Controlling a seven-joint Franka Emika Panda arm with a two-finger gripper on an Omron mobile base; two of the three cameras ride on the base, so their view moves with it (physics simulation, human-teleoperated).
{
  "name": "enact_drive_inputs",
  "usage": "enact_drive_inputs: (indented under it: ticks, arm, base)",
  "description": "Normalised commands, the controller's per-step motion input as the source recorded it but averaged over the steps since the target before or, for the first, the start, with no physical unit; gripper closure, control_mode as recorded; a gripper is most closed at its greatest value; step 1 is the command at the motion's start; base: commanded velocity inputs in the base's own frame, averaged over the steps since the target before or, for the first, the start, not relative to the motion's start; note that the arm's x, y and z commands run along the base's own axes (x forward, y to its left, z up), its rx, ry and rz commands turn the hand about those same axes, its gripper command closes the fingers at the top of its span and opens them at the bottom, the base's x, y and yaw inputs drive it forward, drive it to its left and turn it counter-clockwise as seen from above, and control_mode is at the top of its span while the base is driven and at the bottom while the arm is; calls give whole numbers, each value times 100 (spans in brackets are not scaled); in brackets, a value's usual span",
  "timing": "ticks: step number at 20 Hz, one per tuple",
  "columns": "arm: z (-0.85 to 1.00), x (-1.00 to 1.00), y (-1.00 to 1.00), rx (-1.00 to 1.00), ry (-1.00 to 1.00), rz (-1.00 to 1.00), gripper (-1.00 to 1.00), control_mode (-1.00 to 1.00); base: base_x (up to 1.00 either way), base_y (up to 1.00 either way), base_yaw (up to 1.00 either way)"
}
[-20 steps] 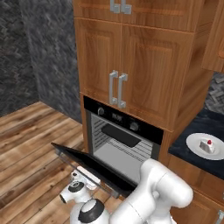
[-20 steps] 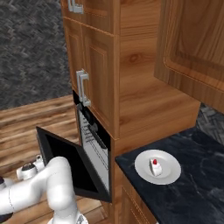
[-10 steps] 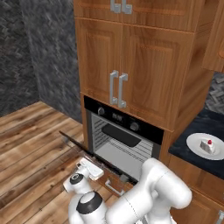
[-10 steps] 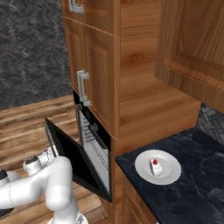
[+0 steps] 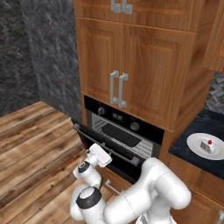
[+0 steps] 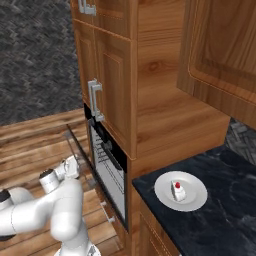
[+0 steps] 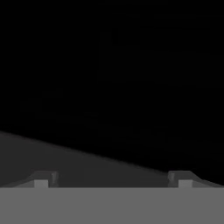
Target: Take the baked cake out of the oven and place it on the plate for cooling. Then close the oven door.
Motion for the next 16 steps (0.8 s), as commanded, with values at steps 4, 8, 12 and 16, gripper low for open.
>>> enact_drive_inputs:
  ticks: [4,8,12,16]
  arm:
    - [26,40,-26,-27,-37,-28,-100,-100]
    - [10,33,-28,-19,-34,-21,-100,-100]
    - [0,33,-33,-9,-31,-10,-100,-100]
    - [0,30,-49,0,-31,0,-100,-100]
  base:
    - [0,0,0]
    - [0,0,0]
    - [0,0,0]
    - [0,0,0]
